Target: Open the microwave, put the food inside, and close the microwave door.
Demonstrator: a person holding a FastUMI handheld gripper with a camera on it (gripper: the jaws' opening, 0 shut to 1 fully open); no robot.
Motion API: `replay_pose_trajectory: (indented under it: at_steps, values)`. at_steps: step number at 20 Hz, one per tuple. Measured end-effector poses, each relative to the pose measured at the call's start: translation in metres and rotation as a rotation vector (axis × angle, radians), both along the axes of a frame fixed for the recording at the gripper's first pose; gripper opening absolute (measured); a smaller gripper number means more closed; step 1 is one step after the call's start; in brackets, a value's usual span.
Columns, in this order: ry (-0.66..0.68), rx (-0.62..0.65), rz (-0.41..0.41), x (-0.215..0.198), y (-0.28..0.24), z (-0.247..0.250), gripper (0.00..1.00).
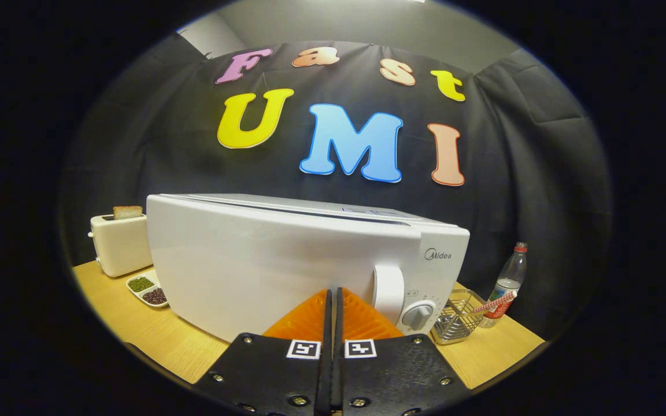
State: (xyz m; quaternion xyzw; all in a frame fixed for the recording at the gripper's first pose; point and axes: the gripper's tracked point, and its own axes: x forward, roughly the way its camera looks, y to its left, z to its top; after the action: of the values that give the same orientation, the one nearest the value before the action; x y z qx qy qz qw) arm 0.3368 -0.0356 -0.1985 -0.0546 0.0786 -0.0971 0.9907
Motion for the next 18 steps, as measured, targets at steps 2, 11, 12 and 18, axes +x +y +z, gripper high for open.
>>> replay_pose_trajectory:
  at_steps: [2,11,12,18]
  values:
    - [0.004,-0.016,-0.009,0.008,-0.003,-0.002,0.01]
    - [0.022,-0.026,-0.023,0.013,-0.007,-0.005,0.01]
    - [0.043,0.007,-0.016,0.012,-0.005,-0.009,0.01]
    - [0.016,0.079,0.049,0.003,0.007,0.006,0.01]
